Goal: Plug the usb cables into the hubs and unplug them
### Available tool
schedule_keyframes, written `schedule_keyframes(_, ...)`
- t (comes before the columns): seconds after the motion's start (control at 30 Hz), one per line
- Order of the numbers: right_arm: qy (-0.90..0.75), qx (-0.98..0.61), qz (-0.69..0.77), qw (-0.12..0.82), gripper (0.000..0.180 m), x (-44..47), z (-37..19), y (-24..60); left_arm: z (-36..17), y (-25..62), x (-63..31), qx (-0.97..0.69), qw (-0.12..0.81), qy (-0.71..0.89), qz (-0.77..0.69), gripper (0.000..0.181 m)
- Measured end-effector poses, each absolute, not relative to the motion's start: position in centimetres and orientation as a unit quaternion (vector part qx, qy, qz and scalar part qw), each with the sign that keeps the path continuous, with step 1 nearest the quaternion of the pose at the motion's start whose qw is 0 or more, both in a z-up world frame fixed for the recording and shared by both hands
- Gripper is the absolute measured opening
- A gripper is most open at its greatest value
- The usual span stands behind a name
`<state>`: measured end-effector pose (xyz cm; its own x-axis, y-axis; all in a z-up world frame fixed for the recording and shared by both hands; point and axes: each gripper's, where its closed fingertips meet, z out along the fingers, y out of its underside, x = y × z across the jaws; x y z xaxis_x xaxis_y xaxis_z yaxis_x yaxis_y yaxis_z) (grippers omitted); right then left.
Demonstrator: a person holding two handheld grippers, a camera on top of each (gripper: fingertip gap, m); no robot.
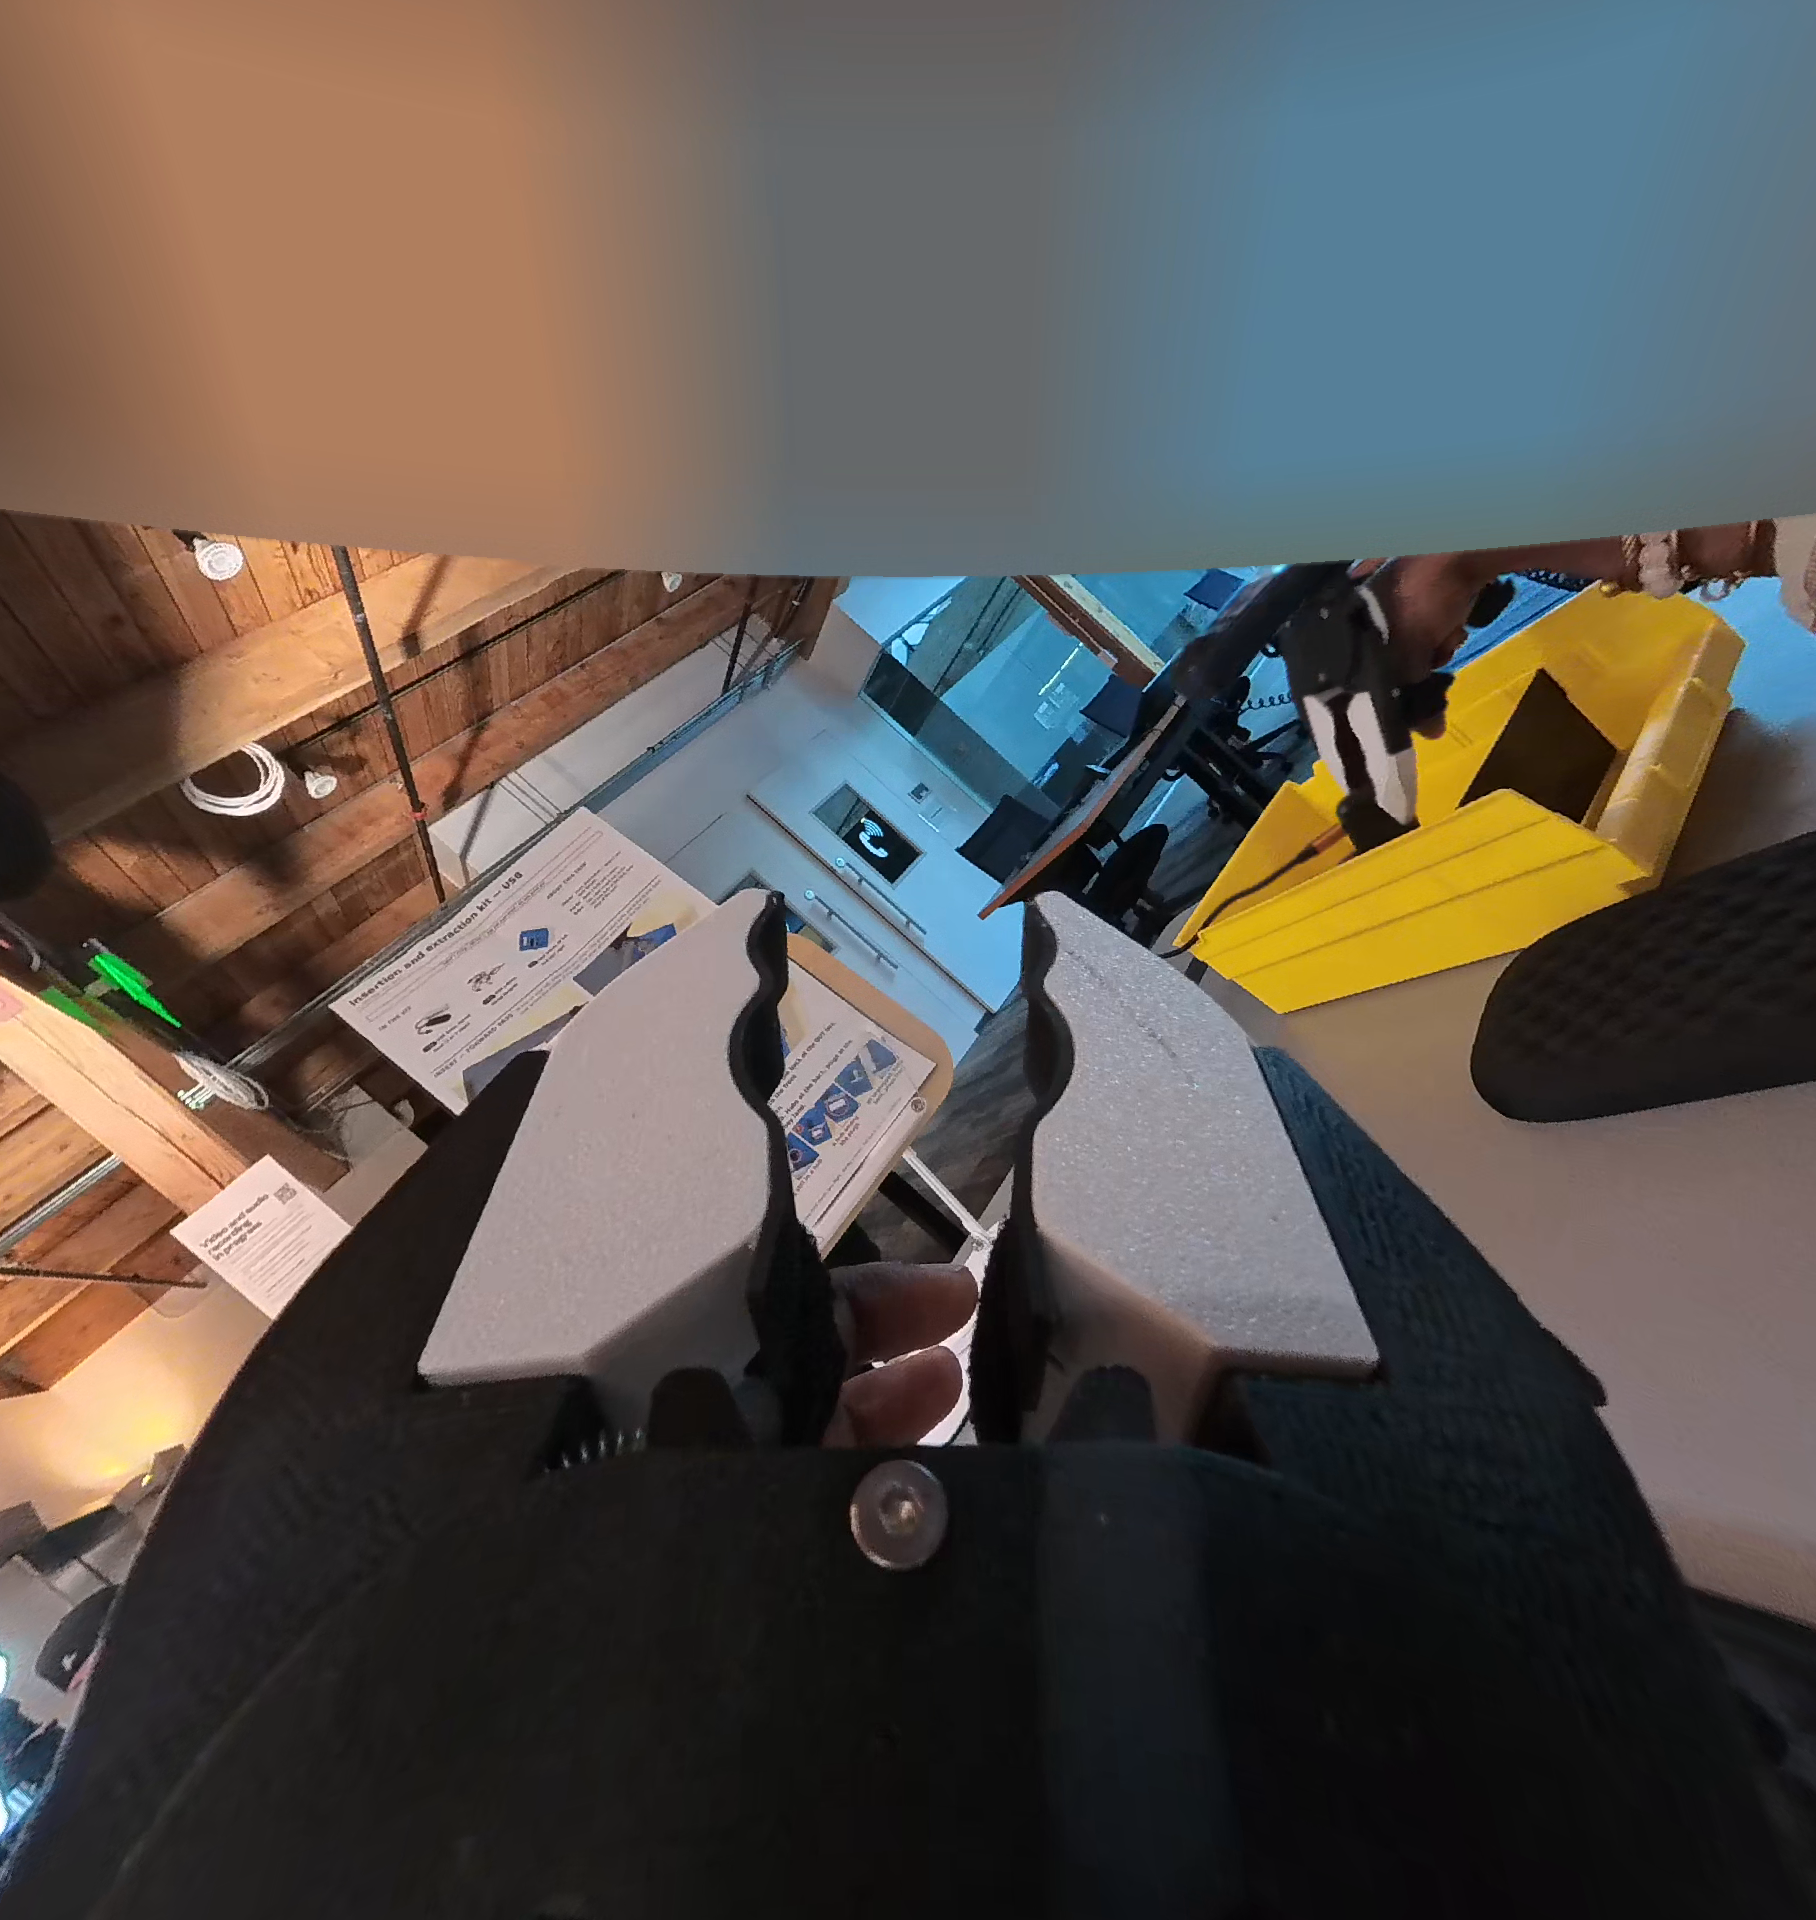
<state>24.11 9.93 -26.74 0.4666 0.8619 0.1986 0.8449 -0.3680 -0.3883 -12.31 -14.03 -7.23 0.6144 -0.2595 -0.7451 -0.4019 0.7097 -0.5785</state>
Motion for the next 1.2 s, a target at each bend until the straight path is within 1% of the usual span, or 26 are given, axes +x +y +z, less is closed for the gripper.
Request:
schedule_keyframes(0.03,-0.524,-0.825,0.022,0.212,0.030,23.7,-27.0,9.7,-7.2,-13.9,-12.3,-0.378,0.814,0.438,0.046,0.043)
schedule_keyframes(0.17,-0.523,-0.834,0.064,0.164,0.044,23.6,-27.6,8.3,-7.2,-14.2,-12.3,-0.377,0.814,0.439,0.050,0.043)
schedule_keyframes(0.23,-0.508,-0.843,0.070,0.162,0.051,24.2,-27.1,8.2,-7.1,-14.2,-12.5,-0.377,0.815,0.438,0.049,0.043)
schedule_keyframes(0.3,-0.501,-0.836,0.087,0.205,0.052,24.0,-25.3,8.6,-7.1,-14.2,-12.6,-0.378,0.815,0.435,0.047,0.043)
schedule_keyframes(0.47,-0.438,-0.802,0.106,0.392,0.057,21.0,-18.1,13.7,-7.3,-13.9,-12.5,-0.385,0.816,0.430,0.028,0.043)
schedule_keyframes(0.53,-0.402,-0.804,0.125,0.420,0.061,19.2,-16.7,16.7,-7.5,-13.9,-12.2,-0.388,0.814,0.432,0.023,0.043)
schedule_keyframes(0.57,-0.397,-0.808,0.133,0.414,0.064,18.2,-16.7,18.2,-7.6,-13.8,-12.2,-0.390,0.813,0.432,0.023,0.043)
schedule_keyframes(0.63,-0.386,-0.827,0.130,0.388,0.065,16.8,-17.9,21.3,-7.8,-13.8,-12.0,-0.391,0.811,0.435,0.026,0.043)
schedule_keyframes(0.73,-0.349,-0.873,0.074,0.332,0.068,17.0,-21.3,26.1,-7.6,-13.7,-12.1,-0.393,0.809,0.436,0.029,0.043)
schedule_keyframes(0.77,-0.340,-0.878,0.078,0.329,0.067,16.8,-22.1,27.2,-7.5,-13.7,-12.1,-0.393,0.810,0.434,0.028,0.043)
schedule_keyframes(0.83,-0.330,-0.869,0.132,0.343,0.058,15.0,-22.6,28.6,-7.6,-13.6,-12.5,-0.395,0.810,0.432,0.026,0.043)
schedule_keyframes(0.9,-0.324,-0.853,0.165,0.374,0.016,14.2,-21.8,29.1,-7.6,-13.4,-12.8,-0.398,0.810,0.430,0.029,0.043)
schedule_keyframes(0.93,-0.322,-0.845,0.165,0.393,0.007,14.4,-21.1,29.2,-7.7,-13.4,-13.0,-0.398,0.810,0.429,0.031,0.043)
schedule_keyframes(0.97,-0.323,-0.840,0.157,0.406,0.005,14.8,-20.6,29.0,-7.7,-13.4,-13.1,-0.399,0.810,0.428,0.032,0.043)
schedule_keyframes(1.1,-0.320,-0.841,0.066,0.431,0.004,19.5,-19.0,27.1,-7.8,-13.4,-13.3,-0.397,0.811,0.428,0.029,0.043)
schedule_keyframes(1.13,-0.315,-0.845,0.039,0.431,0.004,21.2,-18.8,26.3,-7.9,-13.4,-13.3,-0.397,0.811,0.428,0.028,0.043)
schedule_keyframes(1.2,-0.313,-0.866,-0.029,0.389,0.005,24.8,-20.0,24.2,-7.9,-13.4,-13.2,-0.397,0.812,0.428,0.027,0.043)
